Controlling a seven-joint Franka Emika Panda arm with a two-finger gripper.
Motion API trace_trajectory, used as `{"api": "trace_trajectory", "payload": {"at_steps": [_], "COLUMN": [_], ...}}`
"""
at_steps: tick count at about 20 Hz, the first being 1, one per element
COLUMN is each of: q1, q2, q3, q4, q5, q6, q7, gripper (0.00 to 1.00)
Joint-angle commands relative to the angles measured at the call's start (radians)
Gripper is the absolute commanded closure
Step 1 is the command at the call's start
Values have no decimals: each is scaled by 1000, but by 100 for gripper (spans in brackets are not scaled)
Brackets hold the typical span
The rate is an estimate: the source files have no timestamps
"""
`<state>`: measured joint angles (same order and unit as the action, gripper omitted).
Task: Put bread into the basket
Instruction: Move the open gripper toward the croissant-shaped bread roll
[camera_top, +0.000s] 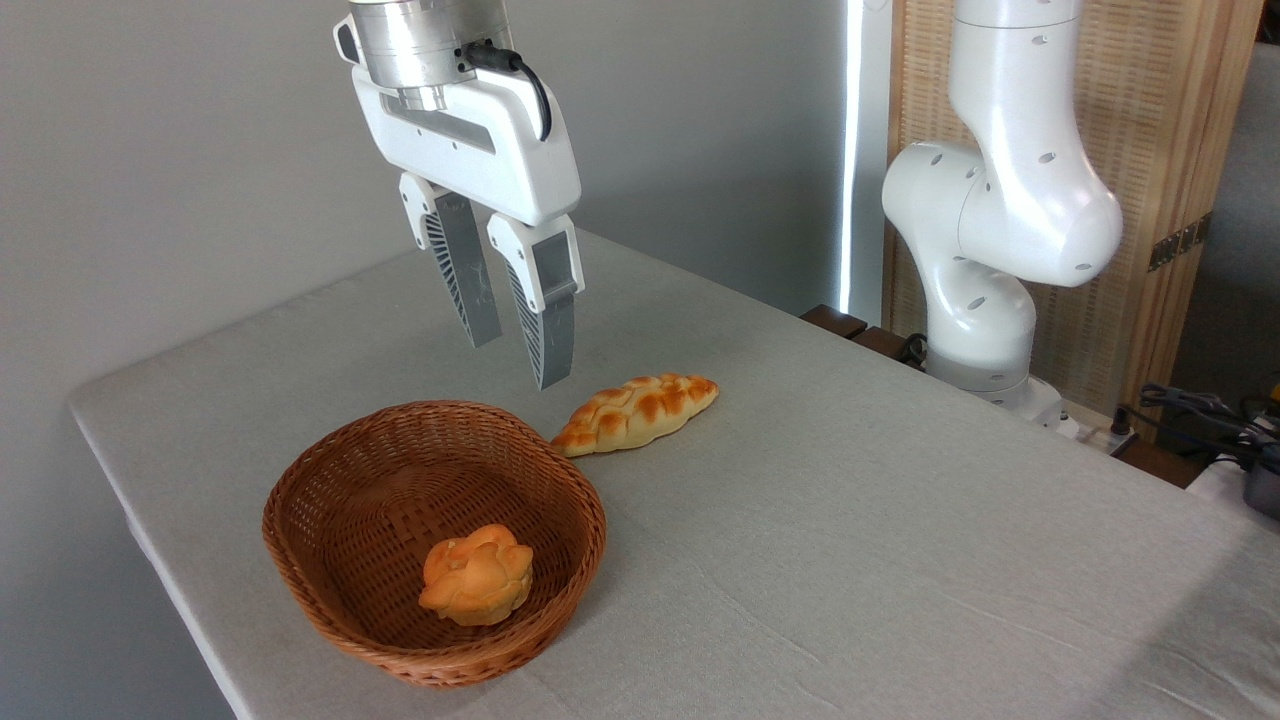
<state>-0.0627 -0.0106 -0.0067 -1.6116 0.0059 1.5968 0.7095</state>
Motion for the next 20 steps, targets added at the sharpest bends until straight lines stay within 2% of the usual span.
{"api": "trace_trajectory", "payload": {"at_steps": [1, 9, 13, 15, 20], "q1": [3, 3, -6, -32, -111], "q2": [-9, -29, -109, -149, -221], "q3": [1, 1, -9, -15, -16], "q4": [4, -11, -137, -217, -398], "q5": [-14, -15, -20, -49, -50], "q6": [-14, -14, -8, -6, -2], "q7": [2, 4, 4, -2, 7], "gripper": [0, 0, 0, 0, 0]}}
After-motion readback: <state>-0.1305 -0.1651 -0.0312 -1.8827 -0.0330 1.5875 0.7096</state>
